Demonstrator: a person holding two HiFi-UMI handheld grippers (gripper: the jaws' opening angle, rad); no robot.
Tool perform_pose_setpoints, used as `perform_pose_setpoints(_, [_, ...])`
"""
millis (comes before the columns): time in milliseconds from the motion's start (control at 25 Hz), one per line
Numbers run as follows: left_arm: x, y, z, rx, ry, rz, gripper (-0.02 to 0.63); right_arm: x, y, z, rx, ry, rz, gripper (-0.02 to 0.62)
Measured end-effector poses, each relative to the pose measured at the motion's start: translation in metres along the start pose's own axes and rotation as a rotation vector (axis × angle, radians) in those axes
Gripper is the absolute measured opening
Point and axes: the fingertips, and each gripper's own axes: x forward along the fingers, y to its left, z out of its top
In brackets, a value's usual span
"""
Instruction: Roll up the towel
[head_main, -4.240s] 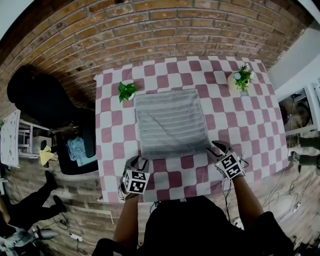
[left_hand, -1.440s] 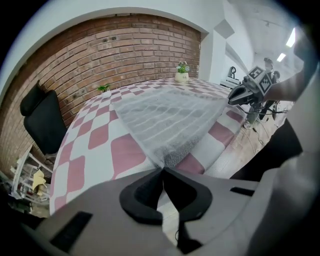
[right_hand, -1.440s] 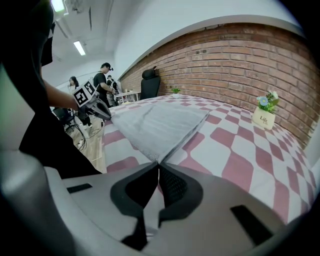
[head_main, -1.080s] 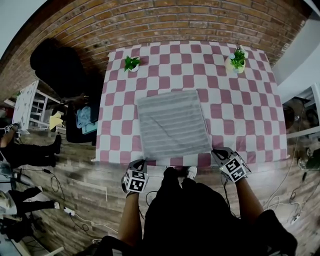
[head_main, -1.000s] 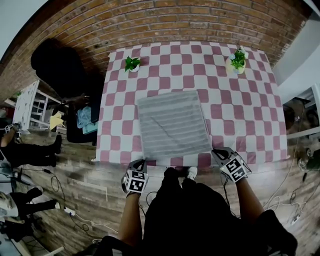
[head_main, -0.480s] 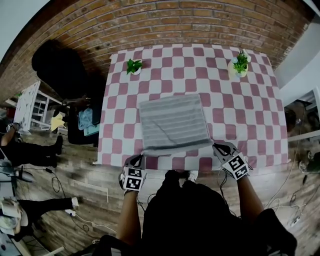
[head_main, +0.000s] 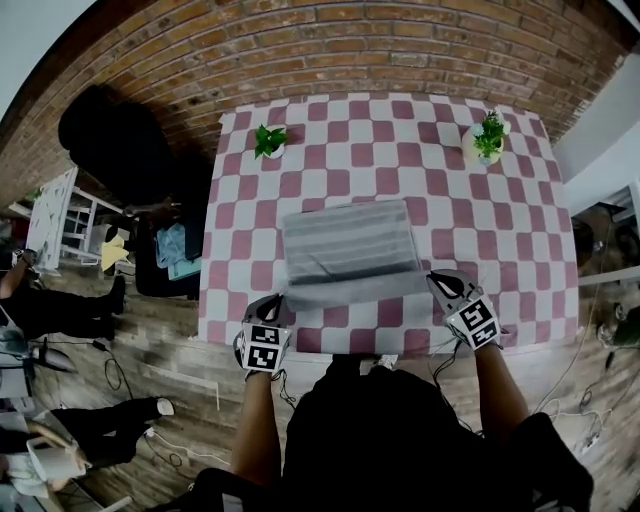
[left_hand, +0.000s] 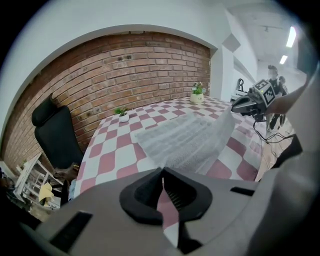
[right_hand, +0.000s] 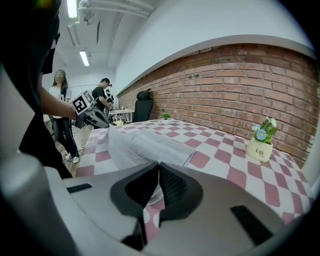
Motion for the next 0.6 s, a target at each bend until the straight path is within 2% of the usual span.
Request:
perform_pose_setpoints(160, [0.013, 0.014, 0.02, 0.041, -0.011, 0.003, 0.009, 0.015, -0.017, 0.01, -0.004, -0.007, -0.019, 0.006])
perform_pose_setpoints(600, [0.056, 0.051, 0.054, 0.086, -0.006, 0.002, 0.009, 0.06, -0.058, 0.033, 0.005, -0.022, -0.057, 0.006])
